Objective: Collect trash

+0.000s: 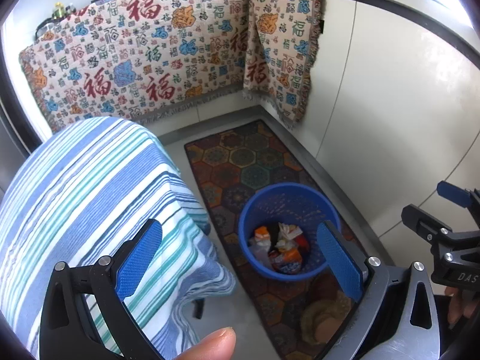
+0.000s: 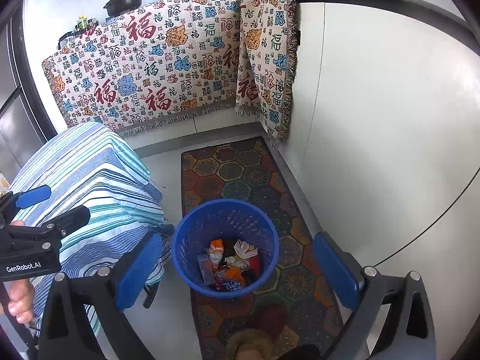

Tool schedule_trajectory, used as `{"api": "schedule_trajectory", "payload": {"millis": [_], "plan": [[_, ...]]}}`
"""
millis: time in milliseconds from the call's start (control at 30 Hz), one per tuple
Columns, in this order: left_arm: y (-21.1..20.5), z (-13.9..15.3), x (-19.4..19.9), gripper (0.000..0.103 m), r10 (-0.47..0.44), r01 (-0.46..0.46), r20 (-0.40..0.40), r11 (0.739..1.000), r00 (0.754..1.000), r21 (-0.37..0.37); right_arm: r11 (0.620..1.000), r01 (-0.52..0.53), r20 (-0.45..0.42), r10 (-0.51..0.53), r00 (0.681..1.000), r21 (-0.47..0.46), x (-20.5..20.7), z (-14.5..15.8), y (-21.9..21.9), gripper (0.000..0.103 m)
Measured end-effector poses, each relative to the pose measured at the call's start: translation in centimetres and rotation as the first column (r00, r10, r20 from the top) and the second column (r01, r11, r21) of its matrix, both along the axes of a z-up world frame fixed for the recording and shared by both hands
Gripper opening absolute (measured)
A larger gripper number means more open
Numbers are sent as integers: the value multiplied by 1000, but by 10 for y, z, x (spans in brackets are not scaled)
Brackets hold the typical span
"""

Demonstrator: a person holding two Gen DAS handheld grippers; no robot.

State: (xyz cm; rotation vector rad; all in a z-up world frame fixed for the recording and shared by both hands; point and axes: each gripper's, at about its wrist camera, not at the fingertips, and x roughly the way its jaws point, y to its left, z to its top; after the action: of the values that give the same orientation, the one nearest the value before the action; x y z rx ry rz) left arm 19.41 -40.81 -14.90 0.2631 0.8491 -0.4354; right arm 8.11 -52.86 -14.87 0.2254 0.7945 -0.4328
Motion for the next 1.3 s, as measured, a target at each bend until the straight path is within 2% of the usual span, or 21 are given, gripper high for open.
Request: {"api": "schedule_trajectory", "payload": {"millis": [133, 333, 967, 1300], "plan": [[-2, 1, 0, 103, -17, 17, -24, 1000, 1000, -17, 1000, -2, -1, 2, 1000, 0, 0, 0, 0, 102], [-6, 3, -3, 103, -22, 22, -21, 1000, 1000, -17, 1000, -2, 0, 2, 1000, 1, -1, 1, 0, 103], [-13, 2, -2, 103, -4, 5, -56, 1000, 998, 8, 1000, 7, 2, -7, 1000, -4, -2, 0, -9, 102], [-18, 3, -8, 103, -6, 4, 34, 998, 999, 70, 1000, 7, -1, -7, 1000, -8, -2, 0, -10, 103]]}}
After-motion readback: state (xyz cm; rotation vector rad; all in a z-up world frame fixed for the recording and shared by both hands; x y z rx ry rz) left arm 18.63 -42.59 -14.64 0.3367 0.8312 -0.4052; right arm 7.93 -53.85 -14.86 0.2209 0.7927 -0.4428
